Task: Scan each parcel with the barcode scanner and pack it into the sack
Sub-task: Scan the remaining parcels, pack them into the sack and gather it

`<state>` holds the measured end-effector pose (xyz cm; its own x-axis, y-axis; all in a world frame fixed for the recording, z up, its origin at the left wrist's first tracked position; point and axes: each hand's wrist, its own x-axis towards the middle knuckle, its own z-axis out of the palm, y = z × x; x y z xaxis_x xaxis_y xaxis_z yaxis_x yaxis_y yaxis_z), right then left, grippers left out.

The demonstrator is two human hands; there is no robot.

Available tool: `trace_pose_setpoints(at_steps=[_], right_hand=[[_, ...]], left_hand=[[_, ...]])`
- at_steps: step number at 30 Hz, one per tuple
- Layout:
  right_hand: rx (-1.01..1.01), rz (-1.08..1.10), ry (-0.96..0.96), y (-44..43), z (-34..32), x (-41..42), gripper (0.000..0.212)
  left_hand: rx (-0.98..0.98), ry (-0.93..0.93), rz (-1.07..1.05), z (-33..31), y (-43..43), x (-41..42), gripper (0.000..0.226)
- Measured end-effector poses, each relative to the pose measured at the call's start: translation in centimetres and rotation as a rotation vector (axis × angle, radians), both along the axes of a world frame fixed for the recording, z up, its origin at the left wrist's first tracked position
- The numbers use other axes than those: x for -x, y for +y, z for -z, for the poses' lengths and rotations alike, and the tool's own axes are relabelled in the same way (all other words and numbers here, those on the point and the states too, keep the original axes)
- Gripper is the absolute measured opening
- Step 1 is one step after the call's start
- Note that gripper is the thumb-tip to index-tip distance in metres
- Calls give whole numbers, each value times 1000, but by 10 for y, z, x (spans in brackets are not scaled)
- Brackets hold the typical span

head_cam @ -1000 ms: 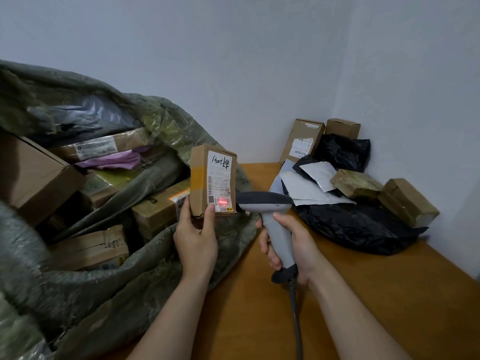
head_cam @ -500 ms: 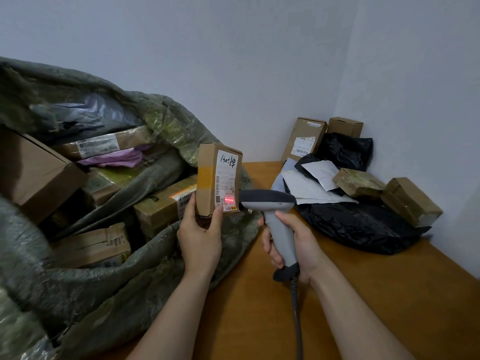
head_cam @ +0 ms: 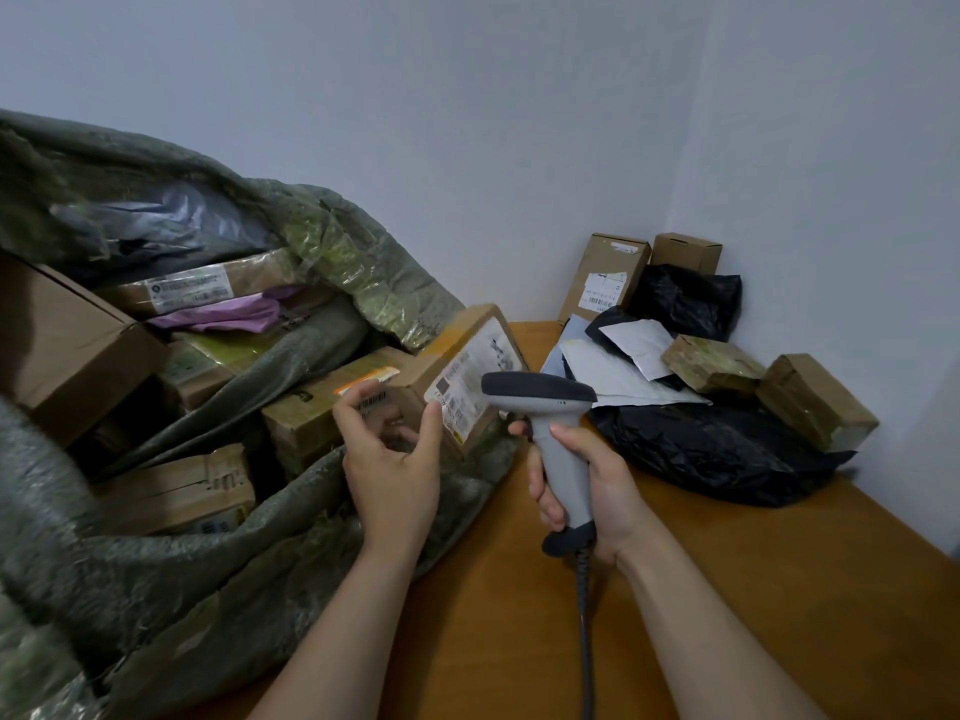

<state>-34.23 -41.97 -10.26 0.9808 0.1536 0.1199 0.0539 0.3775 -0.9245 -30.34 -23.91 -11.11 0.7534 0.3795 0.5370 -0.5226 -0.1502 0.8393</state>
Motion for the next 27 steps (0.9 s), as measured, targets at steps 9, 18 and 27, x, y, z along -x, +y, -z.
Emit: trace_pose_setpoints(at_steps=[9, 18, 27], right_hand=[[-41, 3, -107, -3, 0, 0, 59], [75, -6, -156, -4, -1, 2, 36], [131, -2, -177, -3, -4, 5, 25]], left_hand=[[-45, -19, -66, -2, 2, 0, 32], [10, 37, -79, -4, 4, -3, 35], [25, 30, -80, -6, 3, -3, 35]])
